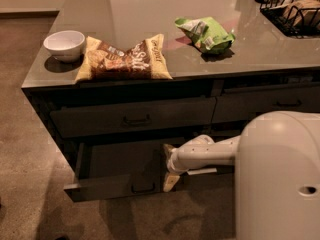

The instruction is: Close middle drawer

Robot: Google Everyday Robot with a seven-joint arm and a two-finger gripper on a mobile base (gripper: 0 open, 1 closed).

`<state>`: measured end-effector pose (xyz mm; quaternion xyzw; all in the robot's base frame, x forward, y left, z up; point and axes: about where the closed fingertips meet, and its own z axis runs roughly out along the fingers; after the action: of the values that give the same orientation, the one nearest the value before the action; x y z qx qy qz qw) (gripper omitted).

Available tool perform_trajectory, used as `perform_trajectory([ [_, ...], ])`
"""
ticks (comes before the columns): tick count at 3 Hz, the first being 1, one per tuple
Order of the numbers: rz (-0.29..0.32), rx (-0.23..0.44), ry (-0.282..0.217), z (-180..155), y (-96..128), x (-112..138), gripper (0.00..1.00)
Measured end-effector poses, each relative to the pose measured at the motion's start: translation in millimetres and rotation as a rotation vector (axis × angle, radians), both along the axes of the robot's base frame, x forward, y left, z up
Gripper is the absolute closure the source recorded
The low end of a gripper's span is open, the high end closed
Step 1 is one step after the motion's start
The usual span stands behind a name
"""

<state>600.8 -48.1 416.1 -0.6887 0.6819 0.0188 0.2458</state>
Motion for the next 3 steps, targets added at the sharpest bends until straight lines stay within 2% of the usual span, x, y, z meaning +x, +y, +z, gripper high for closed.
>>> perform_trajectory([
  [1,-0.02,0.039,-0.038,-2.9,0.7,24.9,0.0],
  [2,-0.02,0.039,-0.038,-2.0,0.7,25.0,0.0],
  [3,-0.037,0.102,-0.057,-2.7,-3.3,35.4,0.0],
])
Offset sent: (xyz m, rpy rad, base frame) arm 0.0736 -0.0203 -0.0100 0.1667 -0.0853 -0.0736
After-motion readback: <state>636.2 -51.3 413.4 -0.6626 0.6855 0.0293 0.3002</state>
